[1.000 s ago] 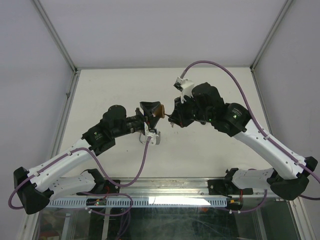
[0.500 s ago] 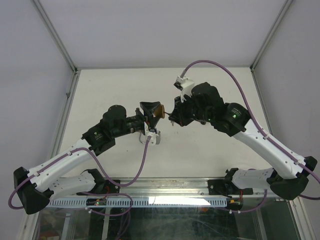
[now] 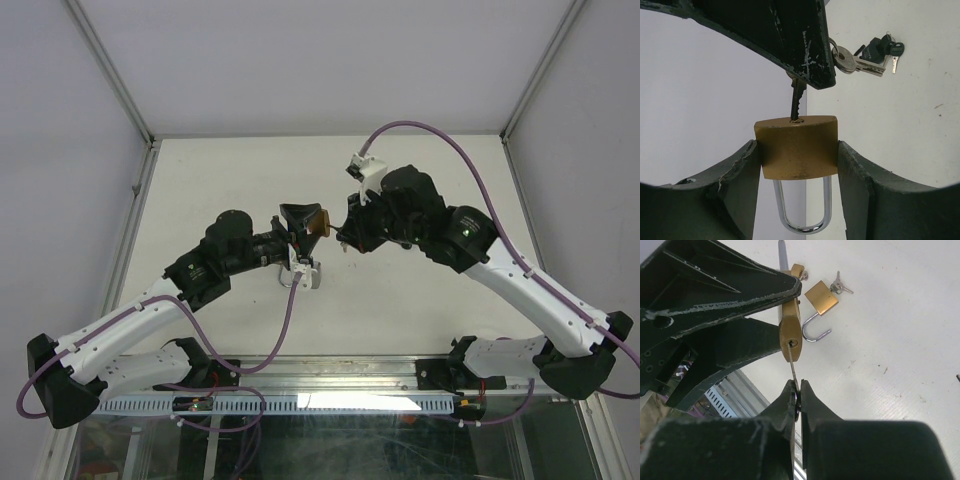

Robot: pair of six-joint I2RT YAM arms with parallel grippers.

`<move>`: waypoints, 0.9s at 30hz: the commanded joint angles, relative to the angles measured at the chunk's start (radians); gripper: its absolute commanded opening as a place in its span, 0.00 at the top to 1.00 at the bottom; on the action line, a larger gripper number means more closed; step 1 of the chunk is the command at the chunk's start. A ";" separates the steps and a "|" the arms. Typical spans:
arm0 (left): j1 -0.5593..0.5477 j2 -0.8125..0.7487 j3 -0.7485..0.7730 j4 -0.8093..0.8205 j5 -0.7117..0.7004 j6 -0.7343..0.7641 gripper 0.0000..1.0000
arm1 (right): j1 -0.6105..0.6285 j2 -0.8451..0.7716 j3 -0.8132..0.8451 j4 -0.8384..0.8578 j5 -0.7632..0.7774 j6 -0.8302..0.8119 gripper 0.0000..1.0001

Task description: Unlock with the key

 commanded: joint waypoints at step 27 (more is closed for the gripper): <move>-0.005 -0.006 0.074 0.112 0.052 0.034 1.00 | 0.003 0.009 0.014 0.082 -0.023 -0.043 1.00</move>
